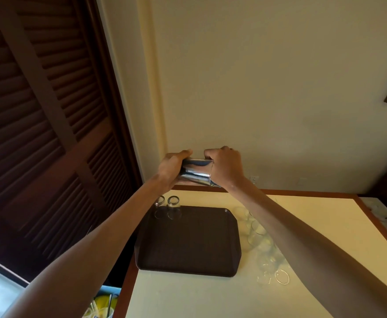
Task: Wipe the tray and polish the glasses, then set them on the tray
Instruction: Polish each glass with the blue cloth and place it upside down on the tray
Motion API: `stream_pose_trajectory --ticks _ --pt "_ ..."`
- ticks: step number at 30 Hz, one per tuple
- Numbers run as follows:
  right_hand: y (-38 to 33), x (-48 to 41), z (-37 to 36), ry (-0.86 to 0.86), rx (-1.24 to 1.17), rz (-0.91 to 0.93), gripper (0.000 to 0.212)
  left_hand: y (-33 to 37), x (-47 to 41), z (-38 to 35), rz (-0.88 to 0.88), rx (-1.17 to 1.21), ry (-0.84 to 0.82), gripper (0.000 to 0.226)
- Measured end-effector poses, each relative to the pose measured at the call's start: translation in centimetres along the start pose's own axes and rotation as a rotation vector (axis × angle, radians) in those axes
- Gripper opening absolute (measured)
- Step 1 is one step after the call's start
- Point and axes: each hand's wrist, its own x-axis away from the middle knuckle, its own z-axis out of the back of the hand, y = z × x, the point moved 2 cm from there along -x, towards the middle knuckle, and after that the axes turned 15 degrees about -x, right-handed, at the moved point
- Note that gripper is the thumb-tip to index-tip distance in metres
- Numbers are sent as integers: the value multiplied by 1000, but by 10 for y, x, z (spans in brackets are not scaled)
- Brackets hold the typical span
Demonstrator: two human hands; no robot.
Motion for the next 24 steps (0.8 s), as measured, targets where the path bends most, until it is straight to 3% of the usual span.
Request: stream_pose_trajectory --ticks 3,5,7,8,10,11,14,17,21,23,24 --pt "17 1 -26 -39 -266 -202 23 2 1 2 -155 -135 151 45" --pt "13 4 -31 -105 -655 -416 29 6 3 3 -309 -236 253 50" --pt "-2 12 -30 -306 -1085 -723 36 13 8 3 -426 -293 331 45" --pt "-7 15 -29 -384 -1191 -791 33 16 11 3 -469 -299 345 43" --pt "-3 12 -32 -369 -1140 -795 27 16 12 4 -502 -298 321 44" --pt "3 9 -34 -307 -980 -734 22 14 12 5 -487 -267 269 45" --pt "6 0 -20 -134 -315 -320 3 7 6 11 -245 -6 1 53" --pt "-11 -4 1 1 44 -21 16 5 6 12 -18 148 -181 58" --pt "-5 -4 -1 21 -16 -64 24 10 6 8 -23 17 13 35" --pt "1 0 -12 -56 -292 -274 7 14 8 10 -91 -97 145 40" --pt "-1 2 -15 -122 -555 -430 23 18 8 11 -174 -170 201 46"
